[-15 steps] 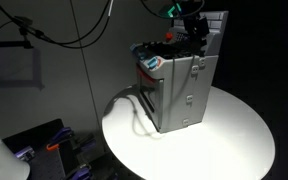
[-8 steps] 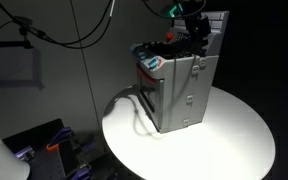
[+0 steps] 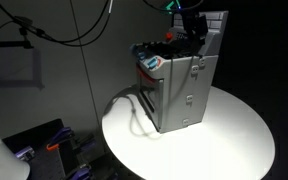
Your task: Press the top button on the right side of the stove
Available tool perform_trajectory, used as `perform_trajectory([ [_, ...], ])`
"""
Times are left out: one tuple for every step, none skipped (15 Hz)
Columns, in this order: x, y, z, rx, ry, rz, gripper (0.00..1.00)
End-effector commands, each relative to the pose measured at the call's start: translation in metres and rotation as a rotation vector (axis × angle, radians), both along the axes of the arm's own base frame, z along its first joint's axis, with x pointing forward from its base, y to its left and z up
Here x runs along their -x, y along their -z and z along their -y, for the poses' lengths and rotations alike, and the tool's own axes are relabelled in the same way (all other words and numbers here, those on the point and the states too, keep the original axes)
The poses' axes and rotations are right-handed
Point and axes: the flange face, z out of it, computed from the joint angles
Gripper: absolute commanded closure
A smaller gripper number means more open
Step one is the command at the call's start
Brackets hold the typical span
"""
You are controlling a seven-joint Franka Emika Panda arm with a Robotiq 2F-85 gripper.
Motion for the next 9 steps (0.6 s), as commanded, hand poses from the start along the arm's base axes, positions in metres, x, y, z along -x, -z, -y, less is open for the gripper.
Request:
perform_trajectory([
  [0.028,-0.02,0.0,-0.024,-0.009,-0.082,0.0],
  [0.035,-0.024,0.0,-0.032,-0.015,-0.109,0.0],
  [0.043,-0.029,-0.001,-0.043,-0.027,-0.144,0.0],
  [0.051,-0.032,-0.002,-0.051,-0.04,-0.177,0.0],
  [0.061,-0.037,-0.003,-0.058,-0.057,-0.216,0.0],
  [0.069,-0.04,-0.004,-0.061,-0.073,-0.25,0.0],
  [0.078,-0.044,-0.004,-0.066,-0.09,-0.287,0.0],
  [0.087,-0.047,-0.004,-0.07,-0.107,-0.321,0.0],
  [0.097,-0.05,-0.005,-0.075,-0.122,-0.356,0.0],
])
